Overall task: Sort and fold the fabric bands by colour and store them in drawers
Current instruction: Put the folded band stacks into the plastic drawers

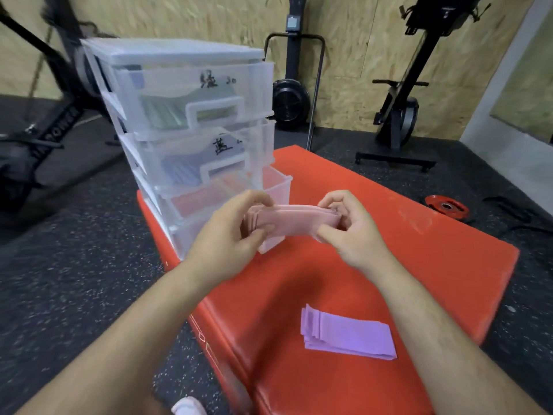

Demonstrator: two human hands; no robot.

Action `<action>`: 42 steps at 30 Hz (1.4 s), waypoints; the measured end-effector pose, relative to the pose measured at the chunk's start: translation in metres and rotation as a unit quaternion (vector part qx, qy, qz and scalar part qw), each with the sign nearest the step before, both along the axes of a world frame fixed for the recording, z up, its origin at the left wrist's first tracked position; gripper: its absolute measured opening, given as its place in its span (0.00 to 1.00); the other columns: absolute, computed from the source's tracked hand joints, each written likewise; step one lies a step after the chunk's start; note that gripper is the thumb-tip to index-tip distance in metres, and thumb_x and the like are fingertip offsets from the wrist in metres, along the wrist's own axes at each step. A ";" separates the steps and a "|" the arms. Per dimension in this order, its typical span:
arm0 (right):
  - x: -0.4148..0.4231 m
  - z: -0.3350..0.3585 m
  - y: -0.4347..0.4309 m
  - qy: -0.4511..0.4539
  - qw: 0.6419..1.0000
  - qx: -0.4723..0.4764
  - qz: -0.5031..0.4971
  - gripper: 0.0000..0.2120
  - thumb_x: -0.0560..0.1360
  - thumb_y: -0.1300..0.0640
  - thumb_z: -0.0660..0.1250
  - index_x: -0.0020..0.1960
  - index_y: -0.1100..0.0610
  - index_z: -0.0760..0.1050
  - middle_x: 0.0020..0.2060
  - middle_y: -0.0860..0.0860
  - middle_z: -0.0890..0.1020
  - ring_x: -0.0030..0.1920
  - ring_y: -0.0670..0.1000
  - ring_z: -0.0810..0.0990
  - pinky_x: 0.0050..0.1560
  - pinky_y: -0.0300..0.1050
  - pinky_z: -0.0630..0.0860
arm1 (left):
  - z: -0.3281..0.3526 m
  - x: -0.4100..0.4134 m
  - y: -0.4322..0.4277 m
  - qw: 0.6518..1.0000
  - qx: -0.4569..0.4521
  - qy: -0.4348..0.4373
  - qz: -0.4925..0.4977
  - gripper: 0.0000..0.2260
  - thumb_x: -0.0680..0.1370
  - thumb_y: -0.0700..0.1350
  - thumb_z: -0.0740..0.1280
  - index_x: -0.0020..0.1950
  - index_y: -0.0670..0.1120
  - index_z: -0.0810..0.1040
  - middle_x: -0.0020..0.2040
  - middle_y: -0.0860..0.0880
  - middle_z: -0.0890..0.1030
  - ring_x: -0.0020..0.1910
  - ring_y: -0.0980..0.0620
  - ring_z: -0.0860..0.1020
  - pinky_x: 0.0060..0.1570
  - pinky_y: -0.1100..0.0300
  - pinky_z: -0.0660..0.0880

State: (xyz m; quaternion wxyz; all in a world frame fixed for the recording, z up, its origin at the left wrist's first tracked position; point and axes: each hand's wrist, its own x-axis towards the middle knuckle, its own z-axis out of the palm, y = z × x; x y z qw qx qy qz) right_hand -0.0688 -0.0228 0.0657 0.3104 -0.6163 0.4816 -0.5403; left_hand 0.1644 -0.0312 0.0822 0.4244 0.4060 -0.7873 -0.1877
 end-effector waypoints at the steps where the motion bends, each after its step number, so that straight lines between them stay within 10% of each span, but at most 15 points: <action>1: 0.008 0.004 -0.007 0.000 1.000 -0.005 -0.006 0.16 0.64 0.62 0.68 0.46 0.43 0.74 0.39 0.51 0.79 0.37 0.50 0.75 0.40 0.47 0.71 | 0.005 0.005 0.000 0.999 -0.035 -0.001 0.020 0.14 0.75 0.42 0.73 0.57 0.54 0.75 0.48 0.57 0.77 0.44 0.62 0.74 0.45 0.67 0.69; 10: 0.065 0.068 -0.085 0.121 0.992 -0.023 0.026 0.12 0.63 0.67 0.67 0.43 0.55 0.71 0.34 0.51 0.76 0.33 0.49 0.70 0.35 0.45 0.69 | 0.020 0.042 -0.027 0.981 -0.114 -0.011 0.158 0.12 0.76 0.37 0.66 0.55 0.51 0.75 0.50 0.53 0.74 0.41 0.57 0.71 0.42 0.66 0.69; 14: 0.071 0.065 -0.109 0.200 0.979 0.005 0.024 0.12 0.62 0.66 0.68 0.41 0.52 0.73 0.33 0.47 0.78 0.32 0.47 0.71 0.34 0.45 0.72 | 0.013 0.048 -0.042 0.977 -0.081 -0.061 0.186 0.12 0.75 0.37 0.65 0.54 0.52 0.74 0.50 0.52 0.75 0.44 0.49 0.73 0.42 0.52 0.74; 27: 0.065 0.057 -0.140 0.316 0.946 0.061 0.050 0.15 0.65 0.61 0.80 0.39 0.47 0.76 0.39 0.48 0.82 0.38 0.46 0.76 0.43 0.44 0.74 | 0.001 0.053 -0.060 0.975 -0.042 -0.108 0.190 0.12 0.75 0.36 0.65 0.54 0.50 0.77 0.43 0.50 0.76 0.42 0.46 0.74 0.39 0.53 0.73; 34: 0.070 0.042 -0.137 0.343 0.933 0.090 0.066 0.05 0.75 0.57 0.68 0.47 0.48 0.81 0.44 0.43 0.83 0.47 0.46 0.80 0.51 0.43 0.75 | -0.005 0.059 -0.063 0.981 0.016 -0.086 0.173 0.10 0.77 0.38 0.63 0.50 0.50 0.81 0.44 0.54 0.83 0.45 0.51 0.78 0.46 0.51 0.77; 42: 0.045 -0.008 -0.089 0.304 0.936 -0.139 -0.109 0.11 0.73 0.60 0.65 0.53 0.52 0.80 0.52 0.46 0.75 0.59 0.50 0.73 0.61 0.44 0.70 | -0.006 0.059 -0.054 0.967 -0.179 -0.169 0.073 0.11 0.72 0.34 0.72 0.52 0.45 0.84 0.51 0.50 0.83 0.51 0.45 0.79 0.52 0.51 0.76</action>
